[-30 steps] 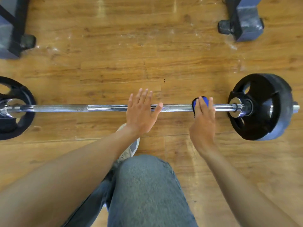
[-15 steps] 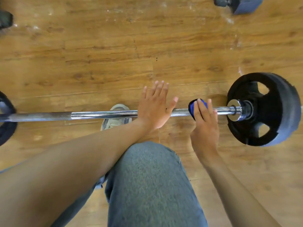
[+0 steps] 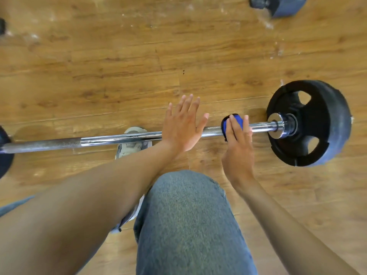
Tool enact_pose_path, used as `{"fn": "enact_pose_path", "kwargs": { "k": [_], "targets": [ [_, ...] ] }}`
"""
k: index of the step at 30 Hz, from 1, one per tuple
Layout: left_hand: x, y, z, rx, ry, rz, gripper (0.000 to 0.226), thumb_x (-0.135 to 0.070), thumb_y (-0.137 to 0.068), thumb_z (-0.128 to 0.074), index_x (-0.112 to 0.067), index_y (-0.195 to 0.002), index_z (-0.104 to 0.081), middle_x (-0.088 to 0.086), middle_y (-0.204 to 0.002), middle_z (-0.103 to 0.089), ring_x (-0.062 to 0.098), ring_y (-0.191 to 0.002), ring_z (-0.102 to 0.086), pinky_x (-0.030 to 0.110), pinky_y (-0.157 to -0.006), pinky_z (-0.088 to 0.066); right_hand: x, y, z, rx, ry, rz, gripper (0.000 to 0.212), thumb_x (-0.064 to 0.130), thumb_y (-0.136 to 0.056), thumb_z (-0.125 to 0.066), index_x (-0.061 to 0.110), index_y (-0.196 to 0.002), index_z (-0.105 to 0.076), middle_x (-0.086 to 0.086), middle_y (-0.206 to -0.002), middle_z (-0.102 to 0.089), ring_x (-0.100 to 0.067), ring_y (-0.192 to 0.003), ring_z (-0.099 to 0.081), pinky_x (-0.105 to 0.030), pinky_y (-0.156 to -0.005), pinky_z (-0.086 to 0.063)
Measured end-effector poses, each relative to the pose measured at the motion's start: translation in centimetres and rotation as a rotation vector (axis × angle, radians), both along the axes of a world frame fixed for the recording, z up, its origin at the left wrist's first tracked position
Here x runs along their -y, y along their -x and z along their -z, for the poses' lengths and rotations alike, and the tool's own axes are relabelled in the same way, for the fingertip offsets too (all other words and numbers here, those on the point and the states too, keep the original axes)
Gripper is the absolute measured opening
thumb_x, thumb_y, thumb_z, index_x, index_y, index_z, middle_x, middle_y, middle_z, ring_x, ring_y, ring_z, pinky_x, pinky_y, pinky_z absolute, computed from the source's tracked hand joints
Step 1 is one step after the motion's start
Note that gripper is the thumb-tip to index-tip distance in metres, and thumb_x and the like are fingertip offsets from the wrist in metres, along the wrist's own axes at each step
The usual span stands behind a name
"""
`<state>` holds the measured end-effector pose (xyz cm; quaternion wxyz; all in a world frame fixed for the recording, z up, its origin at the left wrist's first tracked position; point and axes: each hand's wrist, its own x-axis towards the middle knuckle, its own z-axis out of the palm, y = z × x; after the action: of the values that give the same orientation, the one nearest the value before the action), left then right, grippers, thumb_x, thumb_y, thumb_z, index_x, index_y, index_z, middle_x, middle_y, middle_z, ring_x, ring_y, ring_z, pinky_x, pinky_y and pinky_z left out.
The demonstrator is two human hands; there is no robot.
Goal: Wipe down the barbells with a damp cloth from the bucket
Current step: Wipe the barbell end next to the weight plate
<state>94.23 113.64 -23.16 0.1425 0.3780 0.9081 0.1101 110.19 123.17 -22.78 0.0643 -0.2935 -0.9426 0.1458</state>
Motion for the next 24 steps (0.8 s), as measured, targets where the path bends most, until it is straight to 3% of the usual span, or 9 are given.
{"fn": "enact_pose_path", "kwargs": {
  "k": [4, 6, 9, 15, 19, 20, 24],
  "targets": [
    [-1.2, 2.5, -0.3, -0.044, -0.062, -0.05, 0.07, -0.054, -0.103, -0.013, -0.014, -0.158, -0.032, 0.004, -0.166, -0.03, 0.022, -0.156, -0.02, 0.052, -0.126, -0.013, -3.1, 1.7, -0.2, 0.042, -0.031, -0.191, 0.086, -0.025, -0.075, -0.053, 0.001, -0.155, -0.034, -0.007, -0.165, -0.029, -0.031, -0.156, -0.006, -0.044, -0.126, -0.008],
    [-1.6, 2.3, -0.3, -0.11, -0.036, -0.069, 0.071, -0.053, -0.103, -0.012, -0.012, -0.156, -0.036, 0.005, -0.163, -0.035, 0.023, -0.154, -0.024, 0.05, -0.125, -0.015, -4.6, 3.1, -0.3, 0.049, -0.047, -0.122, 0.084, -0.026, -0.077, -0.055, 0.001, -0.154, -0.034, -0.007, -0.165, -0.029, -0.03, -0.156, -0.007, -0.042, -0.126, -0.007],
    [-2.5, 2.5, 0.1, -0.084, 0.027, -0.047, 0.076, -0.054, -0.102, -0.002, -0.012, -0.16, -0.028, 0.003, -0.166, -0.029, 0.021, -0.156, -0.018, 0.047, -0.126, -0.011, -4.6, 5.5, -0.1, 0.022, -0.044, 0.038, 0.082, -0.025, -0.08, -0.055, 0.0, -0.155, -0.031, -0.009, -0.165, -0.026, -0.032, -0.156, -0.003, -0.042, -0.126, -0.006],
    [-4.8, 6.9, 0.2, -0.062, 0.067, -0.096, 0.066, -0.05, -0.108, -0.01, -0.015, -0.162, -0.02, 0.001, -0.169, -0.021, 0.019, -0.158, -0.01, 0.046, -0.127, -0.007, -6.4, 9.0, -0.3, 0.021, -0.013, -0.235, 0.075, -0.022, -0.083, -0.053, 0.001, -0.153, -0.038, -0.006, -0.163, -0.034, -0.031, -0.155, -0.012, -0.046, -0.124, -0.018],
    [-6.2, 9.7, -0.3, 0.022, 0.075, -0.099, 0.065, -0.051, -0.108, -0.011, -0.017, -0.162, -0.022, -0.001, -0.17, -0.019, 0.018, -0.158, -0.006, 0.047, -0.127, -0.002, -8.8, 11.2, -1.0, 0.052, 0.004, 0.073, 0.078, -0.021, -0.083, -0.055, 0.002, -0.155, -0.034, -0.007, -0.165, -0.028, -0.029, -0.156, -0.005, -0.043, -0.126, -0.014],
    [-6.4, 10.3, -0.5, 0.026, 0.078, -0.104, 0.065, -0.052, -0.108, -0.011, -0.018, -0.162, -0.024, -0.002, -0.169, -0.02, 0.018, -0.158, -0.007, 0.047, -0.127, -0.002, -8.5, 12.2, -1.2, 0.063, 0.006, 0.063, 0.079, -0.022, -0.083, -0.054, 0.001, -0.155, -0.032, -0.006, -0.165, -0.026, -0.029, -0.157, -0.003, -0.043, -0.126, -0.014],
    [-8.0, 12.8, -0.6, 0.068, 0.114, -0.121, 0.067, -0.055, -0.106, -0.009, -0.021, -0.161, -0.025, -0.001, -0.169, -0.022, 0.02, -0.158, -0.008, 0.05, -0.127, -0.001, -8.4, 14.5, -1.7, 0.124, 0.0, -0.284, 0.083, -0.025, -0.077, -0.054, 0.0, -0.154, -0.035, -0.006, -0.165, -0.028, -0.03, -0.156, -0.009, -0.048, -0.123, -0.025]
  ]
}}
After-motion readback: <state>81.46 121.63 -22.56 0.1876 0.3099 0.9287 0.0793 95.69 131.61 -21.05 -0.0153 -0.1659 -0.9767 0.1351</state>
